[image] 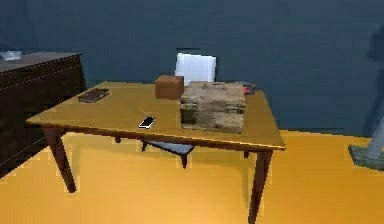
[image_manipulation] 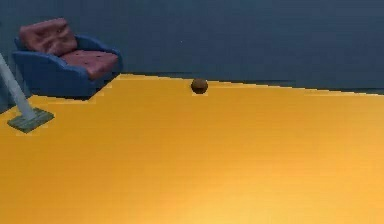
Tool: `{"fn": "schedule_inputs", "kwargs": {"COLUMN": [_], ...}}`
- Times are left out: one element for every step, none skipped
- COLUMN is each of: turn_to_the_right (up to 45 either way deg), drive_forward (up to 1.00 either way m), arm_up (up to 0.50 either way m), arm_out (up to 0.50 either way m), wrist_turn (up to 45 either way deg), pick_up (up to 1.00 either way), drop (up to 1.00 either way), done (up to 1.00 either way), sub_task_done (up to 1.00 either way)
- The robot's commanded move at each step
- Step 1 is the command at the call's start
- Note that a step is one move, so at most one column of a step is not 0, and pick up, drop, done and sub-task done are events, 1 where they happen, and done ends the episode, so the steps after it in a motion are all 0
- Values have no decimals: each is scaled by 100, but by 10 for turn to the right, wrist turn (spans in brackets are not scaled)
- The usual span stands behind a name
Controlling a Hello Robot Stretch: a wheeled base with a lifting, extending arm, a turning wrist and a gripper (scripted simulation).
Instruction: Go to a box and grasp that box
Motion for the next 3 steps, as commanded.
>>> {"fn": "schedule_inputs", "kwargs": {"turn_to_the_right": [-90,0,-450], "drive_forward": [0,30,0], "arm_up": [0,0,0], "arm_out": [0,0,0], "wrist_turn": [0,0,0], "pick_up": [0,0,0], "drop": [0,0,0], "done": [0,0,0], "sub_task_done": [0,0,0]}}
